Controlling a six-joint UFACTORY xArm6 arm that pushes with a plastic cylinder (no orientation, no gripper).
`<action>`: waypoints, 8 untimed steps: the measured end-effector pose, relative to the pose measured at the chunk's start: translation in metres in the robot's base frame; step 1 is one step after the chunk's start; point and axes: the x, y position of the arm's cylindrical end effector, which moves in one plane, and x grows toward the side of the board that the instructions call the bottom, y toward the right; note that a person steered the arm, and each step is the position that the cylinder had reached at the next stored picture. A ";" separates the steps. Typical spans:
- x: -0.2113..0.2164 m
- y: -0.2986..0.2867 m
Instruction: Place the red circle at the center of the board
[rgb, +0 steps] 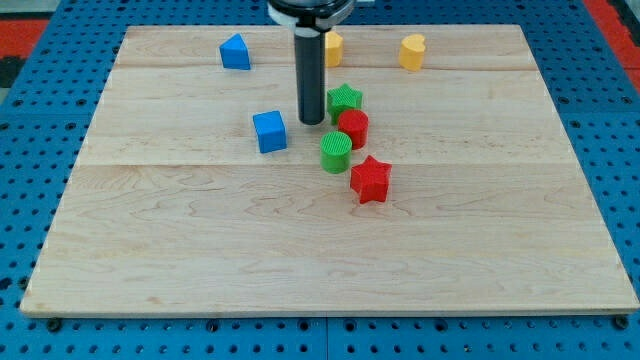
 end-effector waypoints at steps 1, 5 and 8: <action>0.006 -0.030; 0.036 0.059; 0.059 0.097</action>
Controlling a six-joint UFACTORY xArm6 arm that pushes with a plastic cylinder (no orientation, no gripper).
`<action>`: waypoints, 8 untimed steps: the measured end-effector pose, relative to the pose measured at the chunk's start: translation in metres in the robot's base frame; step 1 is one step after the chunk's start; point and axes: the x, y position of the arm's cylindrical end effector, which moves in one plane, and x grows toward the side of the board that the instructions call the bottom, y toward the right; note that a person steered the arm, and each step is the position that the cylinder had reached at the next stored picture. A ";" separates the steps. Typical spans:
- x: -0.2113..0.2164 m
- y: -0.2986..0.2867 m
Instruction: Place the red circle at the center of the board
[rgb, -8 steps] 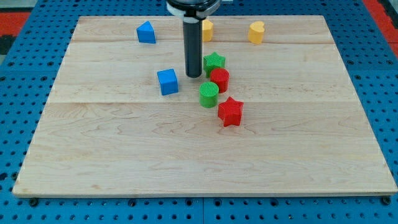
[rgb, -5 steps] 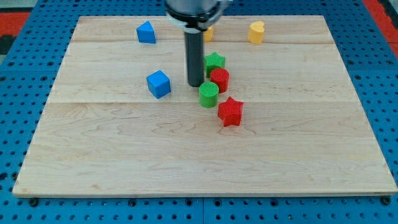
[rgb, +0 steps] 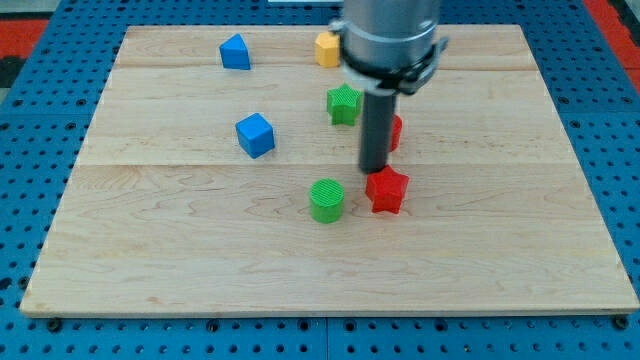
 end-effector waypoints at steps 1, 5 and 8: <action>-0.021 0.014; -0.088 -0.032; -0.059 -0.095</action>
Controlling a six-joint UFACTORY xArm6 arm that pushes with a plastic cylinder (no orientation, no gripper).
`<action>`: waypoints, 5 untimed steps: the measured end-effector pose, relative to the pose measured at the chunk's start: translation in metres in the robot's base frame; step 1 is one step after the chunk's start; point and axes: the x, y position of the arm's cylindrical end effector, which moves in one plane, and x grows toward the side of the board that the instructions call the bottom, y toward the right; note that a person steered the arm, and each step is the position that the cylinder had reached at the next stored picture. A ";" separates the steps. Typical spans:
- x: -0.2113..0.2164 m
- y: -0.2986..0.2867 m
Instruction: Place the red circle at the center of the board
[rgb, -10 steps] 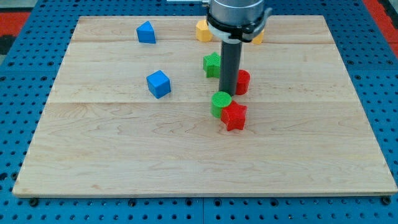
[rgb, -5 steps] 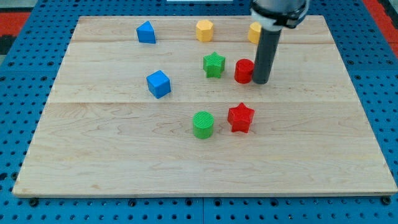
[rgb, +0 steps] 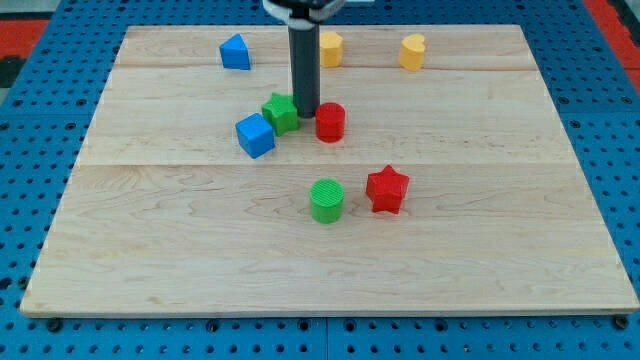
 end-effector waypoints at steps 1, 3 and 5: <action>-0.034 -0.002; -0.020 0.077; -0.045 -0.064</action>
